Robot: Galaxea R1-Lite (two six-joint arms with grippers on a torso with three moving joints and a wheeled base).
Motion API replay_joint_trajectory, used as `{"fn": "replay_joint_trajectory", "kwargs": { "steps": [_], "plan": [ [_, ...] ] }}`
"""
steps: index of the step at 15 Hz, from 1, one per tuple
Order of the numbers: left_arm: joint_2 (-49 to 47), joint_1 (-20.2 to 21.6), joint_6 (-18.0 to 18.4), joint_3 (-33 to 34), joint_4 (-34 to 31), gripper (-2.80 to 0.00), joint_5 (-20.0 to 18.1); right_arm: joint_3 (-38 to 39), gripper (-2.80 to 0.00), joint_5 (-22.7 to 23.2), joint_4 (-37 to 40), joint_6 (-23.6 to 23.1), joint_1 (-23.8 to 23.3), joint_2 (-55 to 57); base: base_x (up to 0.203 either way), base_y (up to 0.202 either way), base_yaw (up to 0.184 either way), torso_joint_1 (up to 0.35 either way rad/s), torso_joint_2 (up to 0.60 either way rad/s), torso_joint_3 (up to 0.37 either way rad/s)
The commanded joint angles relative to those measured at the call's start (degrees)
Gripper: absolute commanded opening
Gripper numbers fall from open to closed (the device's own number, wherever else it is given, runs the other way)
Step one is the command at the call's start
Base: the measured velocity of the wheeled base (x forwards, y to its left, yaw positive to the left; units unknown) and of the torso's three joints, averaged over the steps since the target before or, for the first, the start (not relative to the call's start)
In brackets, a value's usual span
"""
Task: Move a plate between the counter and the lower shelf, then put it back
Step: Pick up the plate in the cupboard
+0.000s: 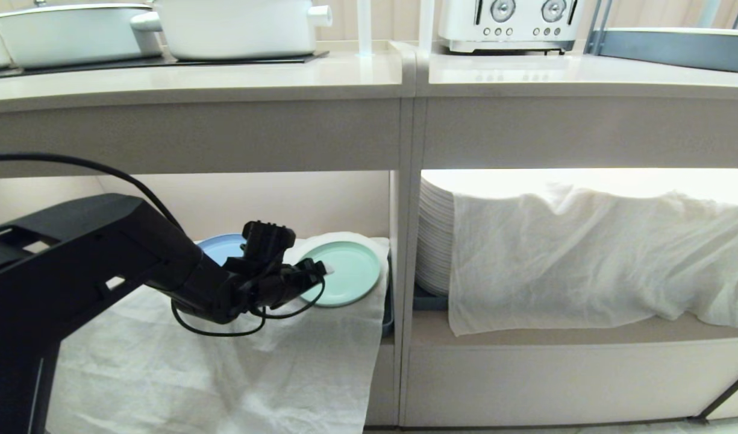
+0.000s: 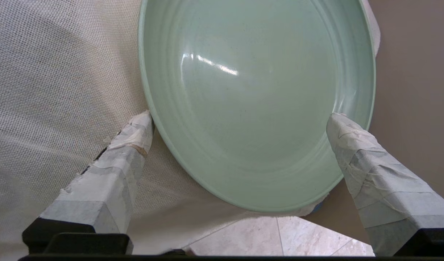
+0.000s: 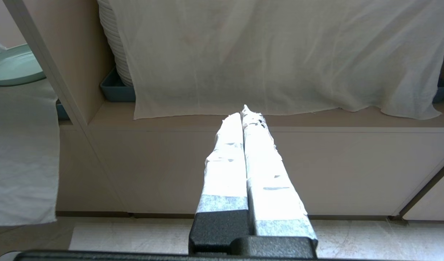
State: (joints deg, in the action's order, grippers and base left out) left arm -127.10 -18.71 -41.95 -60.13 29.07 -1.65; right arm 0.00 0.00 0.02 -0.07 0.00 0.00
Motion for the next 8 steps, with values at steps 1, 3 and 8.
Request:
{"fn": "replay_joint_trajectory", "kwargs": {
  "steps": [1, 3, 8],
  "plan": [
    [-0.34, -0.01, -0.24, -0.51, 0.11, 0.0, -0.02, 0.0, -2.8, 0.0, -0.02, -0.1, 0.0, 0.0, 0.0, 0.0, 0.0, 0.0, 0.0, 0.0],
    [-0.43, -0.01, -0.24, -0.34, -0.01, 0.0, -0.02, 0.0, -2.8, 0.0, -0.02, -0.09, 0.0, 0.0, 0.0, 0.0, 0.0, 0.0, 0.0, 0.0],
    [-0.93, -0.01, -0.24, -0.25, -0.07, 0.0, -0.02, 0.0, -2.8, 0.0, -0.02, -0.01, 0.0, 0.0, 0.0, 0.0, 0.0, 0.0, 0.0, 0.0]
  ]
}}
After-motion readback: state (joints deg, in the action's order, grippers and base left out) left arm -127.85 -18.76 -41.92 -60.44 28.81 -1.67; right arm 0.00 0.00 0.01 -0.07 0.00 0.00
